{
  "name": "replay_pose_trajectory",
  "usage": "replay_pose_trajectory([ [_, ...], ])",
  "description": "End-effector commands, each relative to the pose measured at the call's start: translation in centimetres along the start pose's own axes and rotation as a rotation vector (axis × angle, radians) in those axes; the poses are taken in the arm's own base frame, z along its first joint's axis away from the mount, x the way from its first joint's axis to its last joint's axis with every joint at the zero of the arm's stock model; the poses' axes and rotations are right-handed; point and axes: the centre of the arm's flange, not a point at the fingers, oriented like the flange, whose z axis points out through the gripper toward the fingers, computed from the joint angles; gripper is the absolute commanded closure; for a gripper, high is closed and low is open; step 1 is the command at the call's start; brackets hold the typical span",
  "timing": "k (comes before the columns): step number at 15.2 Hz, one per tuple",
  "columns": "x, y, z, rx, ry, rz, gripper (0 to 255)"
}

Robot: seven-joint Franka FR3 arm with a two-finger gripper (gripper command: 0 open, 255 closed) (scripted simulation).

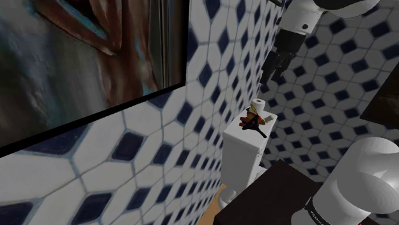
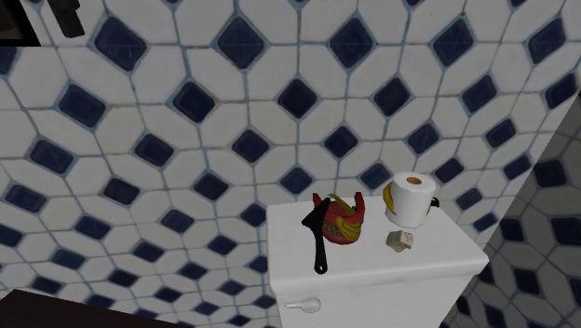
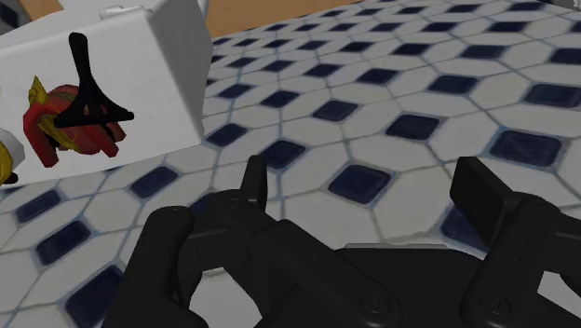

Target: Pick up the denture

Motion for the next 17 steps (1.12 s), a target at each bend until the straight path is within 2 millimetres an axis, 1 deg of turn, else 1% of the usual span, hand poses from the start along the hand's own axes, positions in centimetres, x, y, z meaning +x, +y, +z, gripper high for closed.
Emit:
replay_pose_trajectory([
  [1,0.0,0.0,0.0,0.000,0.000,0.000,0],
  [17,7.0,16.2,11.9,0.000,-0.031,0.013,0],
])
